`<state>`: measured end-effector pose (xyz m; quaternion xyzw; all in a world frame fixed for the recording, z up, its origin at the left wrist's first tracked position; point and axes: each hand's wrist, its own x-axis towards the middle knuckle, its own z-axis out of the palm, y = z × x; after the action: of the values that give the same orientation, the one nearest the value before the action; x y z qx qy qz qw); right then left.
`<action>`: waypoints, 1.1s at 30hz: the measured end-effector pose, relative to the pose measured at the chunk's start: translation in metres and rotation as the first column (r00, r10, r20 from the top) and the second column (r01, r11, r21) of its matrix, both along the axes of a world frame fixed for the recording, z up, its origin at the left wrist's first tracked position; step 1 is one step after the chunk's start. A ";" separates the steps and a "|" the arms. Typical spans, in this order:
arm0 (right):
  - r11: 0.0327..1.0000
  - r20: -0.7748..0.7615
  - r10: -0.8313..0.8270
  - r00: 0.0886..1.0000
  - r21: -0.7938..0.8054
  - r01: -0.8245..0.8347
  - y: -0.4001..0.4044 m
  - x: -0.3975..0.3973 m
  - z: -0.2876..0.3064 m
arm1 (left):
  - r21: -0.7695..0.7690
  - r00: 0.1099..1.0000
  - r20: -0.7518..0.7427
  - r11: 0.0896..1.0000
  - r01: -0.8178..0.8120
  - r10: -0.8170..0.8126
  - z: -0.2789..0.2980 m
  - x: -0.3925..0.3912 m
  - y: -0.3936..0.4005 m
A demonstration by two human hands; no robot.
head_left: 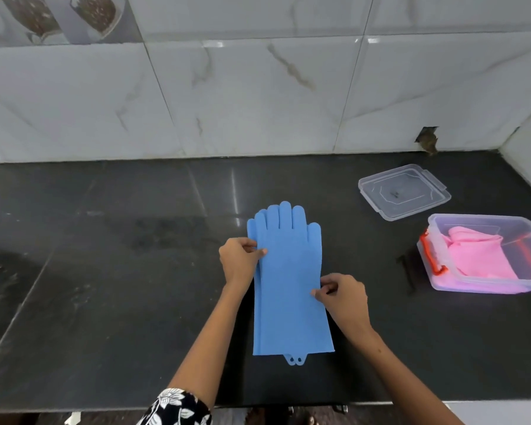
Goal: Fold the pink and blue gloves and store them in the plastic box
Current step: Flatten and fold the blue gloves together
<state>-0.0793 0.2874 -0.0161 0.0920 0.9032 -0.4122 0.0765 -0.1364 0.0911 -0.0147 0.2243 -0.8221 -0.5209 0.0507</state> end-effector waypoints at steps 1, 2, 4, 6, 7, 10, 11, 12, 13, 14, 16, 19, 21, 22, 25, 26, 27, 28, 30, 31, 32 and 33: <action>1.000 -0.023 -0.010 1.000 -0.026 0.009 -0.001 0.000 0.001 | -0.007 1.000 -0.018 1.000 0.004 -0.004 0.001 0.000 -0.001; 0.999 -0.045 -0.012 0.999 -0.048 0.010 -0.002 0.001 0.002 | -0.014 0.999 -0.041 1.000 0.009 -0.009 0.002 0.000 -0.002; 0.997 -0.073 -0.001 0.997 -0.071 -0.004 -0.007 0.003 0.003 | -0.019 0.997 -0.081 1.000 0.005 -0.007 0.002 0.000 -0.005; 0.997 -0.070 0.000 0.998 -0.080 -0.006 -0.012 0.004 0.001 | -0.005 0.997 -0.074 1.000 -0.010 0.010 -0.001 0.002 -0.009; 0.997 -0.058 -0.001 0.998 -0.079 -0.004 -0.014 0.005 -0.001 | 0.006 0.998 -0.054 1.000 -0.021 0.021 -0.004 0.004 -0.011; 0.997 -0.030 0.009 1.000 -0.079 -0.011 -0.015 0.005 -0.007 | 0.017 0.998 -0.024 0.999 -0.049 0.050 -0.013 0.010 -0.014; 0.996 -0.021 0.011 1.000 -0.087 -0.013 -0.014 0.004 -0.009 | 0.012 0.998 -0.027 0.999 -0.053 0.053 -0.015 0.011 -0.013; 0.995 -0.014 0.013 1.000 -0.095 -0.015 -0.013 0.004 -0.010 | 0.009 0.998 -0.031 0.998 -0.056 0.056 -0.016 0.011 -0.013; 0.995 -0.012 0.013 1.000 -0.101 -0.014 -0.011 0.003 -0.011 | 0.010 0.998 -0.033 0.998 -0.058 0.058 -0.017 0.010 -0.013; 0.994 -0.013 0.006 1.000 -0.106 -0.008 -0.010 0.001 -0.012 | 0.014 0.998 -0.033 0.998 -0.060 0.060 -0.016 0.010 -0.014; 0.993 -0.024 -0.023 0.999 -0.117 0.020 -0.009 -0.007 -0.011 | 0.023 0.998 -0.029 0.998 -0.060 0.061 -0.016 0.005 -0.015; 0.987 -0.036 -0.065 0.997 -0.148 0.060 -0.012 -0.033 -0.009 | 0.056 0.997 -0.029 0.996 -0.065 0.067 -0.011 -0.005 -0.016; 0.983 -0.043 -0.090 0.995 -0.166 0.082 -0.016 -0.054 -0.009 | 0.065 0.997 -0.031 0.995 -0.074 0.076 -0.009 -0.012 -0.015; 0.981 -0.053 -0.103 0.993 -0.172 0.092 -0.018 -0.064 -0.008 | 0.068 0.996 -0.032 0.994 -0.081 0.084 -0.009 -0.015 -0.014; 0.979 -0.086 -0.120 0.989 -0.174 0.104 -0.021 -0.088 -0.008 | 0.071 0.994 -0.039 0.993 -0.098 0.101 -0.009 -0.020 -0.011; 0.980 -0.086 -0.119 0.989 -0.169 0.103 -0.020 -0.094 -0.008 | 0.072 0.994 -0.039 0.992 -0.100 0.103 -0.010 -0.021 -0.010; 0.982 -0.080 -0.116 0.990 -0.159 0.102 -0.019 -0.097 -0.009 | 0.077 0.994 -0.037 0.992 -0.098 0.101 -0.011 -0.021 -0.010; 0.984 -0.074 -0.113 0.991 -0.147 0.101 -0.018 -0.099 -0.009 | 0.084 0.995 -0.034 0.992 -0.091 0.094 -0.012 -0.022 -0.010; 0.985 -0.079 -0.112 0.991 -0.144 0.100 -0.015 -0.100 -0.010 | 0.089 0.997 -0.025 0.993 -0.076 0.078 -0.013 -0.023 -0.012; 0.983 -0.091 -0.112 0.990 -0.153 0.097 -0.014 -0.100 -0.010 | 0.087 0.997 -0.022 0.993 -0.074 0.076 -0.014 -0.025 -0.013; 0.982 -0.107 -0.110 0.988 -0.164 0.091 -0.013 -0.101 -0.009 | 0.090 0.997 -0.020 0.993 -0.078 0.080 -0.015 -0.025 -0.015; 0.981 -0.125 -0.106 0.987 -0.173 0.083 -0.014 -0.101 -0.007 | 0.101 0.996 -0.021 0.991 -0.086 0.089 -0.015 -0.025 -0.015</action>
<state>-0.1807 0.2730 -0.0230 0.1003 0.8632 -0.4948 0.0037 -0.1617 0.0757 -0.0301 0.2559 -0.7835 -0.5616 0.0724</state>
